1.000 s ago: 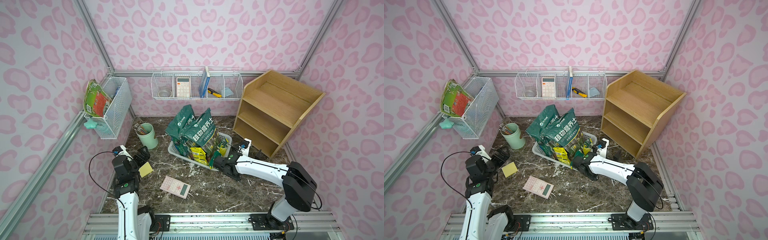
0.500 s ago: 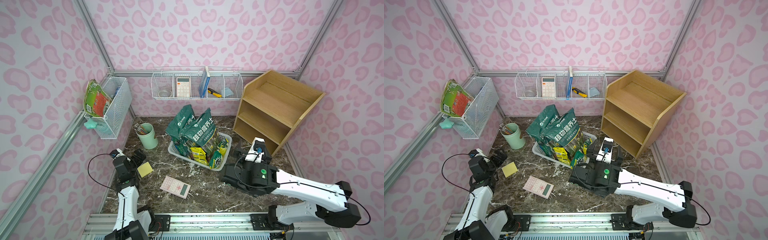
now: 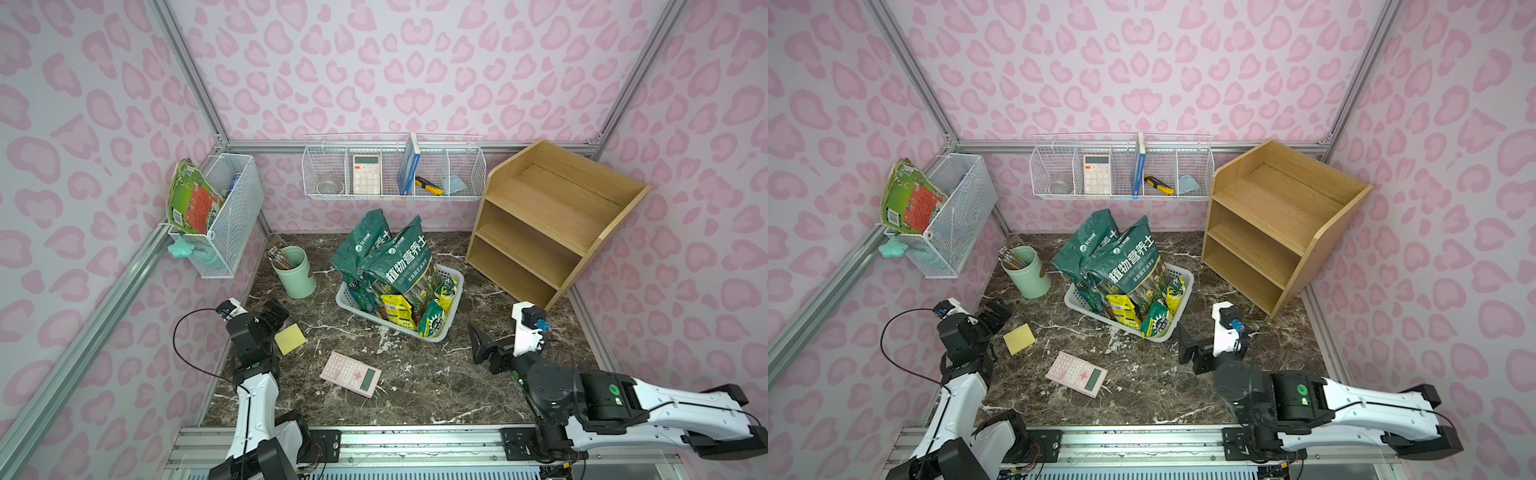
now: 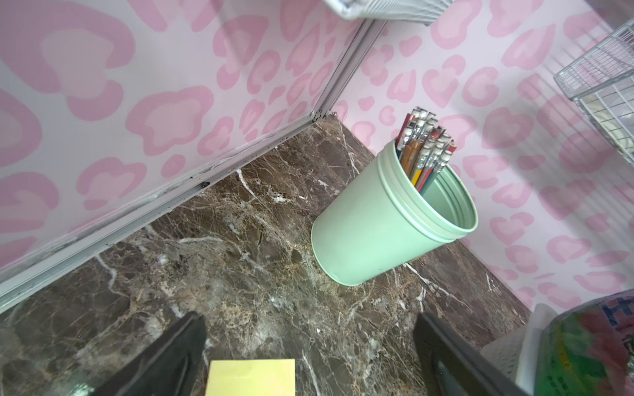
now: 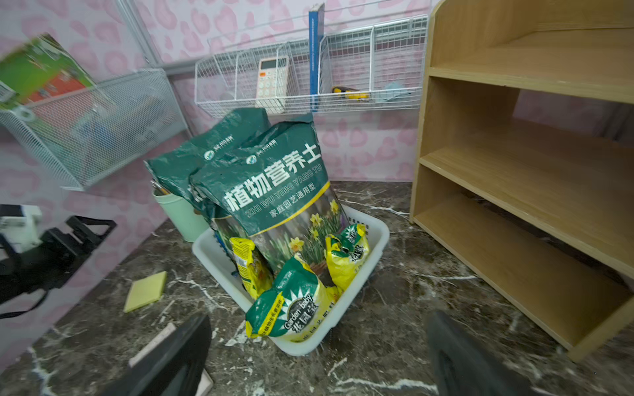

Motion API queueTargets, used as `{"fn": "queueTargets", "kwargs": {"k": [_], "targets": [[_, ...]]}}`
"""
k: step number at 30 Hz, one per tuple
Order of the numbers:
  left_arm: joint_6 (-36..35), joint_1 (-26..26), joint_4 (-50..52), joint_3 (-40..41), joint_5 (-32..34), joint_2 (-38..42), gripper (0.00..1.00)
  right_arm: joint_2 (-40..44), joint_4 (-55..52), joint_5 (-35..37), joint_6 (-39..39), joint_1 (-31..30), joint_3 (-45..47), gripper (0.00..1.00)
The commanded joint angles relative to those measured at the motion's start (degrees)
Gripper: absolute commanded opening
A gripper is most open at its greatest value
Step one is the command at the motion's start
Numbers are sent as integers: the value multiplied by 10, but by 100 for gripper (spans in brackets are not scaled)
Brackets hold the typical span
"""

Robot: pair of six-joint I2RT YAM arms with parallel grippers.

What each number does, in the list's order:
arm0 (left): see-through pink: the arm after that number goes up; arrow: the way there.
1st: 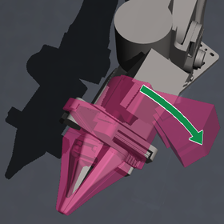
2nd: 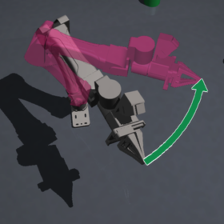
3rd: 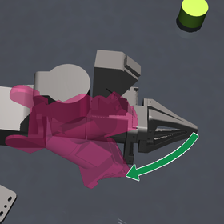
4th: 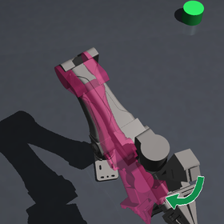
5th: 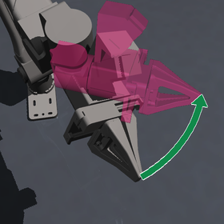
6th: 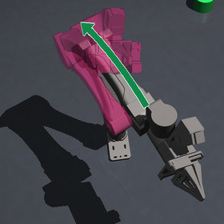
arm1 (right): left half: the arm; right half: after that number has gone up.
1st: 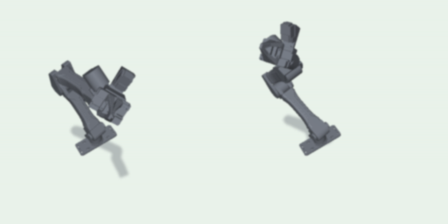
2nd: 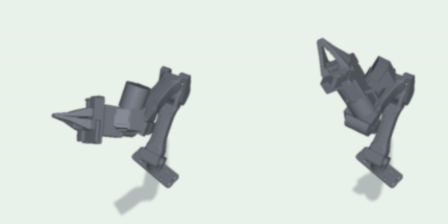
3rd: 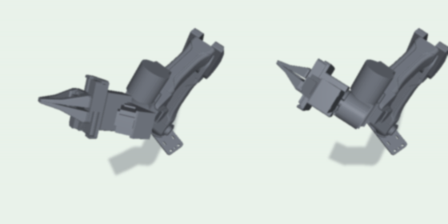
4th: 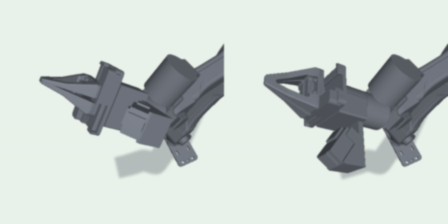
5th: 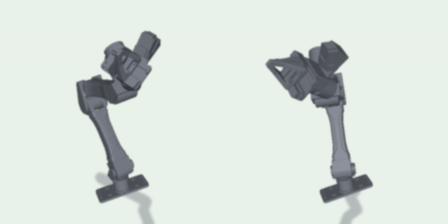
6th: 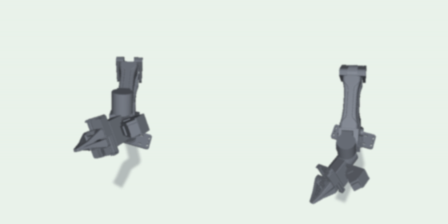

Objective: Take down the fertilizer bag from the shelf
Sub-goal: Reset both arms

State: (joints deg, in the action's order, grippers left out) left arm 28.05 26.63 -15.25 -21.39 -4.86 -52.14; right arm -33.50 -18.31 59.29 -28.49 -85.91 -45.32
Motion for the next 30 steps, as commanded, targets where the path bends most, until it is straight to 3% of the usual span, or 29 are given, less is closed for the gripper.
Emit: {"fn": "queueTargets", "kwargs": {"k": [1, 4, 5, 7, 10, 12, 15, 17, 19, 22, 24, 27, 30], "targets": [[-12, -1, -14, 5, 15, 5, 99, 49, 264, -75, 224, 26, 46, 100], [-19, 0, -16, 3, 16, -10, 100, 42, 313, -28, 320, 86, 81, 100], [-23, 0, -16, -1, 14, -21, 99, 40, 339, -39, 327, 116, 101, 100], [-30, 0, -8, -11, 6, -50, 100, 36, 377, -126, 333, 189, 138, 100], [-29, 0, -12, -20, -7, -108, 100, -25, 381, -251, 293, 381, 166, 100], [-19, 1, -28, -23, -19, -153, 99, -86, 378, -387, 238, 564, 183, 100], [-4, 1, -42, -36, -42, -226, 99, -121, 501, -504, 203, 740, 269, 100], [2, 5, -57, -43, -70, -261, 99, -130, 692, -515, 277, 767, 368, 100], [-8, 9, -91, -38, -109, -271, 100, -187, 825, -451, 303, 774, 425, 100], [-11, 15, -162, -11, -125, -264, 99, -321, 835, -473, 283, 813, 402, 100], [-25, 18, -200, -2, -144, -266, 100, -428, 982, -462, 294, 813, 414, 100], [-56, 29, -266, 6, -216, -279, 99, -474, 989, -524, 292, 819, 400, 100], [-56, 40, -352, 29, -232, -293, 100, -538, 997, -588, 316, 827, 371, 100]]}}
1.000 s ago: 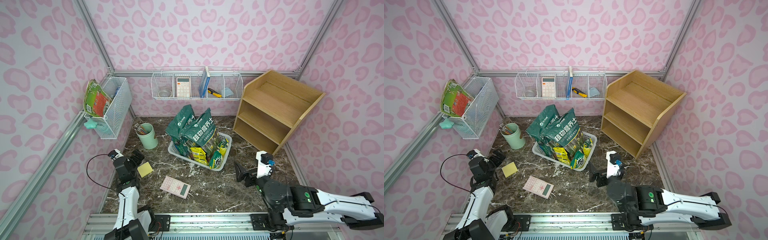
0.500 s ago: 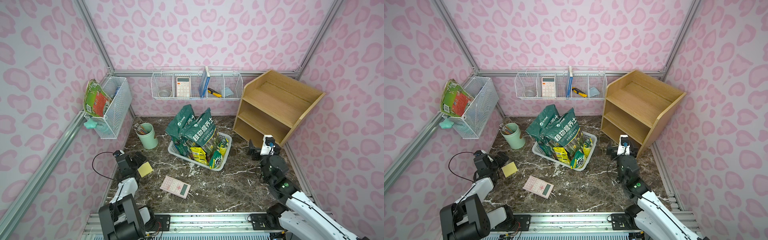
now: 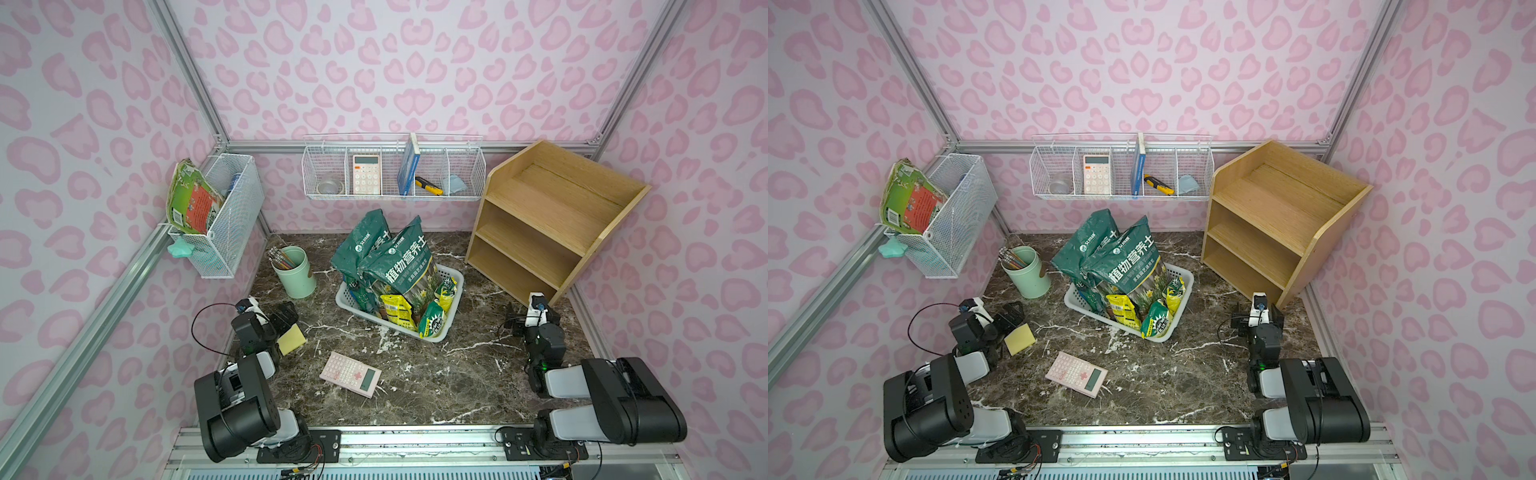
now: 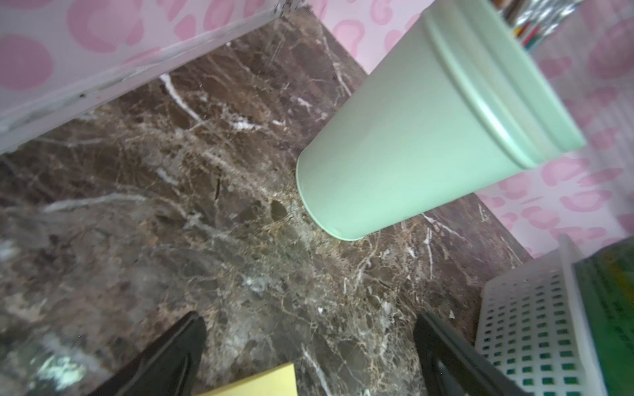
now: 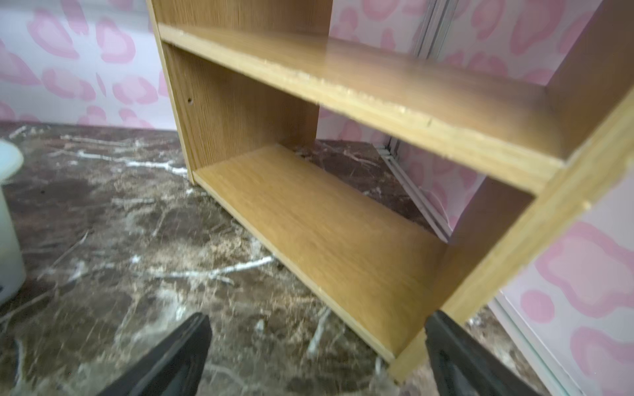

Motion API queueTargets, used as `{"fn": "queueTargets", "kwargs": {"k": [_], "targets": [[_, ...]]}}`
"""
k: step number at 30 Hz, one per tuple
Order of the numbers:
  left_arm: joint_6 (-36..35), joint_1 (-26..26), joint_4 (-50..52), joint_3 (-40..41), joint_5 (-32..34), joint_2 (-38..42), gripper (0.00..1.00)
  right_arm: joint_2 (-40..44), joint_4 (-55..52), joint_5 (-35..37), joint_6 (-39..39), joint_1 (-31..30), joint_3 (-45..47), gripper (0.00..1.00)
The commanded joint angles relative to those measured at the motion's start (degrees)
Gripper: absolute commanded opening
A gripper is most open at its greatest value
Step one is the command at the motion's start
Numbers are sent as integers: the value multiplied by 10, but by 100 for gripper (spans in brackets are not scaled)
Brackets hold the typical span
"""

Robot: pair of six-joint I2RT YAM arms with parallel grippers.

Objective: Take down the fertilizer bag from the shelf
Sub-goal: Reset both arms

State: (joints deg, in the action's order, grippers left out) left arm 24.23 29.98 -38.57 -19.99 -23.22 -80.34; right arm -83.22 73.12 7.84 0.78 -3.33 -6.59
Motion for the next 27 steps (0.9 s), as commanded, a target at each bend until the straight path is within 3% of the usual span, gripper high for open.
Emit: {"fn": "queueTargets", "kwargs": {"k": [1, 2, 3, 4, 6, 8, 11, 14, 15, 17, 18, 21, 27], "targets": [[-13, 11, -159, 27, -52, -24, 100, -65, 128, -66, 17, 3, -13, 100], [-9, 13, -228, 44, -54, -53, 99, -72, 115, -39, 8, 2, -18, 100], [8, 20, -293, 49, -77, -95, 99, -54, 29, -33, -3, 6, -46, 100], [24, 43, -341, 42, -132, -128, 99, -44, -16, -49, -11, 16, -65, 100], [39, 62, -410, 26, -229, -171, 99, -67, 54, -61, -22, 33, -51, 100], [23, 52, -408, 24, -242, -168, 99, -60, 29, -53, -21, 29, -54, 100], [-47, 0, -234, -4, -166, -102, 99, -52, 25, -55, -14, 27, -52, 100], [-177, -138, 22, -83, 36, -56, 99, -59, 55, -52, -11, 25, -44, 100], [-207, -176, 39, -108, 71, -80, 100, -62, 63, -51, -12, 25, -41, 100], [-176, -191, 25, -91, 164, -67, 100, -62, 53, -50, -15, 25, -46, 100], [-156, -188, -64, -52, 200, -75, 100, -63, 47, -46, -19, 25, -50, 100], [-170, -191, -173, -9, 215, -102, 100, -64, 48, -47, -20, 26, -49, 100], [-163, -193, -74, -38, 209, -74, 100, -64, 47, -48, -20, 26, -50, 100]]}}
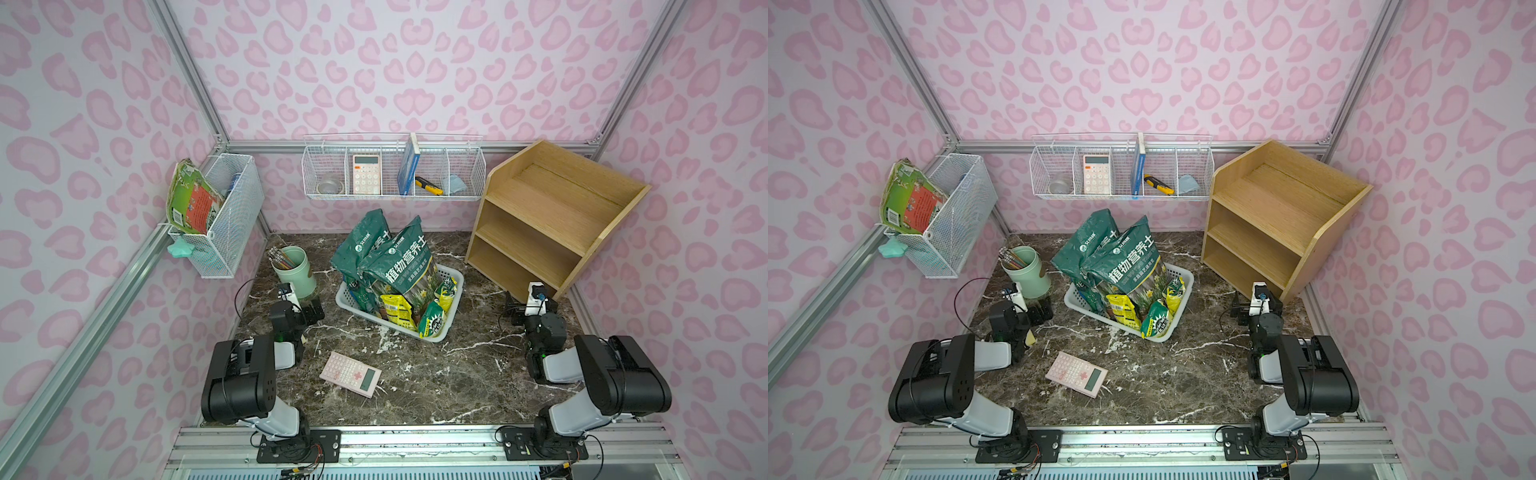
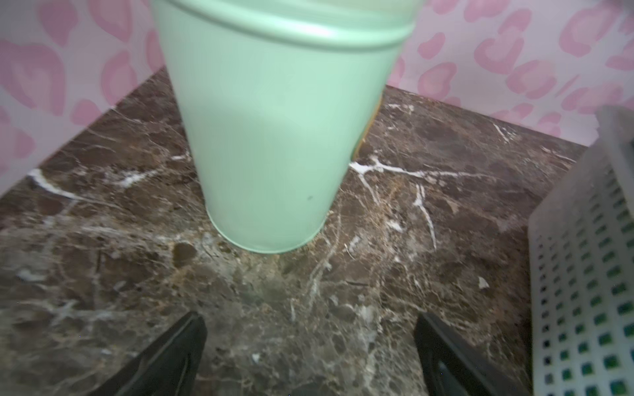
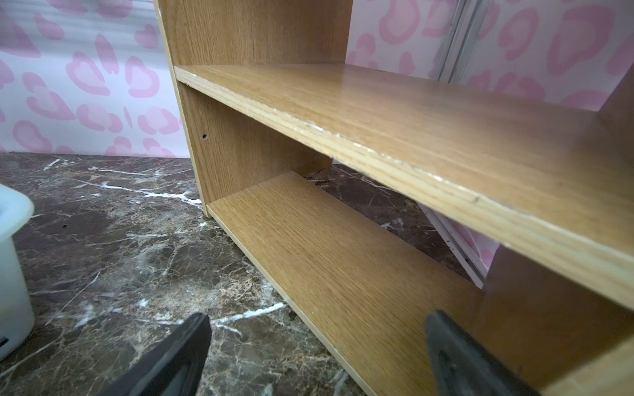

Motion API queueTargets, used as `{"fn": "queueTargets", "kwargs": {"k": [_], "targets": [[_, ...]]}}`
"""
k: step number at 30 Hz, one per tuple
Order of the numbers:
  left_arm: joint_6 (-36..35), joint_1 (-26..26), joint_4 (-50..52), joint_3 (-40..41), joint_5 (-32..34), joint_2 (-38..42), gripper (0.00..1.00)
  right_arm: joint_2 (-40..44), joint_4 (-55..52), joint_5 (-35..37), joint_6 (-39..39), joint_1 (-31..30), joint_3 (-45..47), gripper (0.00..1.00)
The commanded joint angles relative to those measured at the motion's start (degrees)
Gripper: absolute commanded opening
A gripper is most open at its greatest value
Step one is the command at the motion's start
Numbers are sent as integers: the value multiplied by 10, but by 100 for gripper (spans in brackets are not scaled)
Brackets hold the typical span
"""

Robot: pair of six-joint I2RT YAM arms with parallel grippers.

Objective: Take down the fertilizer bag from the shelf
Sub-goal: Reset both arms

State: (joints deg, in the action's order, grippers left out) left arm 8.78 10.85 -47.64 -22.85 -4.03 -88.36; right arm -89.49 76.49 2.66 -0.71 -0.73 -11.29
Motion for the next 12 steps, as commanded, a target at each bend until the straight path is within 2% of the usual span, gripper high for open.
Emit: {"fn": "queueTargets", "kwargs": {"k": [1, 2, 4, 12], "targets": [[-24, -1, 5, -9, -5, -2, 100, 0, 13, 3, -5, 0, -3, 100], [-39, -4, 13, -18, -28, -7, 100, -1, 13, 4, -5, 0, -4, 100], [-41, -16, 53, -30, -13, 3, 100, -1, 13, 4, -4, 0, -4, 100], [-38, -17, 52, -31, -8, 0, 100, 0, 8, -7, -9, 6, -4, 100]]}}
